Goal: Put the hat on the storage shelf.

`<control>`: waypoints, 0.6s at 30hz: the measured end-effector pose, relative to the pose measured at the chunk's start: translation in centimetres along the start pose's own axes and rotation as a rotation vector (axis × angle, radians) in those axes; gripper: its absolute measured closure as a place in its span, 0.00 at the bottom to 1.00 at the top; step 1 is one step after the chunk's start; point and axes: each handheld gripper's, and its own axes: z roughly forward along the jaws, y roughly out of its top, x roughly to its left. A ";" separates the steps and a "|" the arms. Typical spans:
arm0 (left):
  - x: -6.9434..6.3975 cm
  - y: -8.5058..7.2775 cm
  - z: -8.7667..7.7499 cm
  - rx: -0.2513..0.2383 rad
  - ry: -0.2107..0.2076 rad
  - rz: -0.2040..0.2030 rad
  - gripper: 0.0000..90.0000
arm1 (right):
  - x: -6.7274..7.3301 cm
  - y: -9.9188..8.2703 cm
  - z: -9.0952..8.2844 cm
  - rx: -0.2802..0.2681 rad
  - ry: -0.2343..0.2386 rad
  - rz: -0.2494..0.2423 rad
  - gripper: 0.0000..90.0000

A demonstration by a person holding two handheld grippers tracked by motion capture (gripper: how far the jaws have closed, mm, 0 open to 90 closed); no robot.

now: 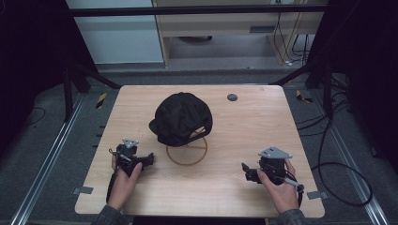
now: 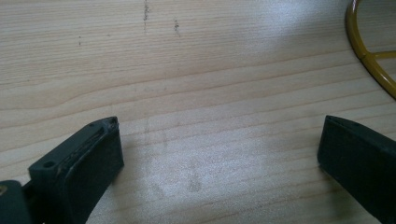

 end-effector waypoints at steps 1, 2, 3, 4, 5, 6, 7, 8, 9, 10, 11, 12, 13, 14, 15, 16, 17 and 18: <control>0.0 0.0 0.0 0.000 0.000 0.000 0.00 | 0.1 -0.1 0.1 0.003 0.001 0.004 0.08; 0.0 0.0 0.0 0.000 0.000 0.000 0.00 | 0.1 -0.3 0.2 0.008 0.007 0.006 0.08; 0.0 0.0 0.0 0.000 0.000 0.000 0.00 | 0.1 -0.4 0.4 0.011 0.008 0.001 0.08; 0.0 0.0 0.0 0.000 0.000 0.000 0.00 | 0.2 -0.5 0.5 0.018 0.011 0.002 0.08; 0.0 0.0 0.0 0.000 0.000 0.000 0.00 | 0.2 -0.6 0.6 0.019 0.013 0.002 0.08; 0.0 0.0 0.0 0.000 0.000 0.000 0.00 | 0.2 -0.7 0.7 0.019 0.017 -0.001 0.08; 0.0 0.0 0.0 0.000 0.000 0.000 0.00 | 0.3 -0.8 0.9 0.025 0.020 0.005 0.08; 0.0 0.0 0.0 0.000 0.000 0.000 0.00 | 0.4 -1.0 1.1 0.029 0.024 0.005 0.08; 0.0 0.0 0.0 0.000 0.000 0.000 0.00 | 0.4 -1.1 1.2 0.034 0.029 0.010 0.08; 0.0 0.0 0.0 0.000 0.000 0.000 0.00 | 0.5 -1.2 1.5 0.040 0.029 0.014 0.08; 0.0 0.0 0.0 0.000 0.000 0.000 0.00 | 0.5 -1.3 1.7 0.042 0.031 0.012 0.08; 0.0 0.0 0.0 0.000 0.000 0.000 0.00 | 0.7 -1.4 1.9 0.049 0.033 0.024 0.08; 0.0 0.0 0.0 0.000 0.000 0.000 0.00 | 0.7 -1.4 2.2 0.051 0.031 0.023 0.08; 0.0 0.0 0.0 0.000 0.000 0.000 0.00 | 0.9 -1.6 2.5 0.055 0.026 0.024 0.08; 0.0 0.0 0.0 0.000 0.000 0.000 0.00 | 0.9 -1.6 2.7 0.058 0.027 0.021 0.08; 0.0 0.0 0.0 0.000 0.000 0.000 0.00 | 1.0 -1.7 2.9 0.062 0.027 0.028 0.08; 0.0 0.0 0.0 0.000 0.000 0.000 0.00 | 1.1 -1.7 3.2 0.064 0.024 0.022 0.08; 0.0 0.0 0.0 0.000 0.000 0.000 0.00 | 1.2 -1.8 3.5 0.068 0.024 0.027 0.08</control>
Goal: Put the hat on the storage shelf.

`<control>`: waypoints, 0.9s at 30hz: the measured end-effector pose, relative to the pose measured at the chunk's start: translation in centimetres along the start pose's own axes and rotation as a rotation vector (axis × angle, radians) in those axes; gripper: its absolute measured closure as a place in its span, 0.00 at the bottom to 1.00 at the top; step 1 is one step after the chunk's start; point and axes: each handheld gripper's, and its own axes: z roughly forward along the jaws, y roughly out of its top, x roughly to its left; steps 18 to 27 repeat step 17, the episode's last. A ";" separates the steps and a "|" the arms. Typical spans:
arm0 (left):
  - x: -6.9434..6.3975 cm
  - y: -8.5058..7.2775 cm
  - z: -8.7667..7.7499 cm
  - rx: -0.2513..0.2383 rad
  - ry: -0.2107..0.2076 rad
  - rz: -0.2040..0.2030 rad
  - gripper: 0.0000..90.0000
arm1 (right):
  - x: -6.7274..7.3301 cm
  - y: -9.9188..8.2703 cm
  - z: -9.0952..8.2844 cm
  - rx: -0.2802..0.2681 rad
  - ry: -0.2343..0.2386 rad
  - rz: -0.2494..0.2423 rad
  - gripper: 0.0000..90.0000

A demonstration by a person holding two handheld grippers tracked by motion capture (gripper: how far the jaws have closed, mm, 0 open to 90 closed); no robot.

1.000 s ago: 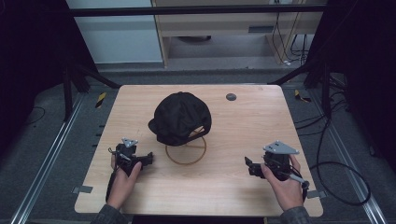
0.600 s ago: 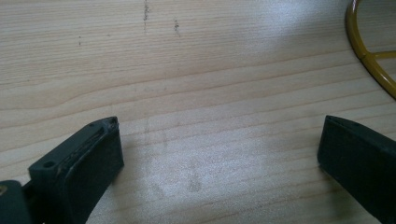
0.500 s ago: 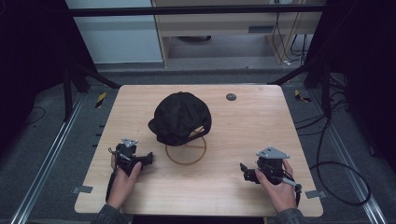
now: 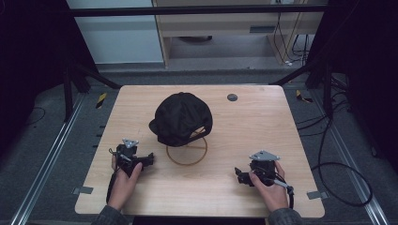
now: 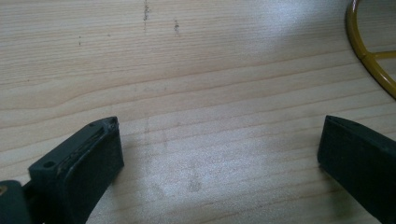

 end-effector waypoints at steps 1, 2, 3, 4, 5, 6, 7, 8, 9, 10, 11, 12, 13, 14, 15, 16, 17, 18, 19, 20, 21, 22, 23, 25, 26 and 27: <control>0.0 0.0 0.0 0.000 0.000 0.000 0.00 | 0.1 0.0 0.2 0.003 -0.004 -0.003 0.08; 0.0 0.0 0.0 0.000 0.000 0.000 0.00 | 0.2 0.0 0.4 0.006 -0.005 0.005 0.08; 0.0 0.0 0.0 0.000 0.000 0.000 0.00 | 0.3 0.1 0.7 0.008 -0.006 0.009 0.08; 0.1 0.0 0.0 0.000 0.001 -0.001 0.00 | 0.3 0.1 0.9 0.011 -0.006 0.015 0.08; 0.1 0.1 0.0 0.000 0.002 -0.001 0.00 | 0.4 0.1 1.1 0.012 -0.007 0.010 0.08; 0.2 0.1 0.1 0.000 0.004 -0.005 0.00 | 0.5 0.1 1.3 0.013 -0.011 0.011 0.08; 0.3 0.1 0.1 -0.001 0.008 -0.009 0.00 | 0.6 0.1 1.6 0.021 -0.017 0.000 0.08; 0.5 0.1 0.1 0.000 0.010 -0.012 0.00 | 0.7 0.1 1.8 0.029 -0.025 -0.008 0.08; 0.6 0.1 0.1 0.000 0.012 -0.011 0.00 | 0.8 0.0 2.0 0.030 -0.032 -0.014 0.07; 0.7 0.2 0.1 0.001 0.012 -0.012 0.00 | 0.8 0.0 2.0 0.023 -0.029 -0.019 0.07; 0.8 0.1 0.2 0.000 0.011 -0.012 0.00 | 0.9 0.1 2.1 0.024 -0.029 -0.018 0.06; 0.8 0.1 0.2 0.000 0.011 -0.012 0.00 | 0.8 0.1 2.1 0.024 -0.027 -0.018 0.06; 0.8 0.1 0.1 0.000 0.012 -0.012 0.00 | 0.8 0.1 2.1 0.025 -0.026 -0.017 0.06; 0.8 0.1 0.1 0.000 0.012 -0.012 0.00 | 0.8 0.1 2.1 0.027 -0.028 -0.014 0.06; 0.8 0.1 0.1 0.000 0.012 -0.012 0.00 | 0.8 0.1 2.1 0.027 -0.029 -0.014 0.05; 0.7 0.1 0.1 0.000 0.012 -0.012 0.00 | 0.8 0.1 2.1 0.028 -0.028 -0.014 0.05; 0.8 0.1 0.1 0.001 0.012 -0.012 0.00 | 0.8 0.1 2.1 0.029 -0.026 -0.011 0.05; 0.8 0.1 0.1 0.001 0.012 -0.012 0.00 | 0.8 0.1 2.1 0.029 -0.026 -0.011 0.05; 0.8 0.1 0.1 0.001 0.012 -0.012 0.00 | 0.8 0.1 2.1 0.029 -0.026 -0.011 0.05; 0.8 0.1 0.1 0.001 0.012 -0.012 0.00 | 0.8 0.1 2.1 0.029 -0.026 -0.011 0.05; 0.8 0.1 0.1 0.001 0.012 -0.012 0.00 | 0.8 0.1 2.1 0.029 -0.026 -0.011 0.05; 0.8 0.1 0.1 0.001 0.012 -0.012 0.00 | 0.8 0.1 2.1 0.029 -0.026 -0.011 0.05; 0.8 0.1 0.1 0.001 0.012 -0.012 0.00 | 0.8 0.1 2.1 0.029 -0.026 -0.011 0.05; 0.8 0.1 0.1 0.001 0.012 -0.012 0.00 | 0.8 0.1 2.1 0.029 -0.026 -0.011 0.05; 0.8 0.1 0.1 0.001 0.012 -0.012 0.00 | 0.8 0.1 2.1 0.029 -0.026 -0.011 0.05; 0.8 0.1 0.1 0.001 0.012 -0.012 0.00 | 0.8 0.1 2.1 0.029 -0.026 -0.011 0.05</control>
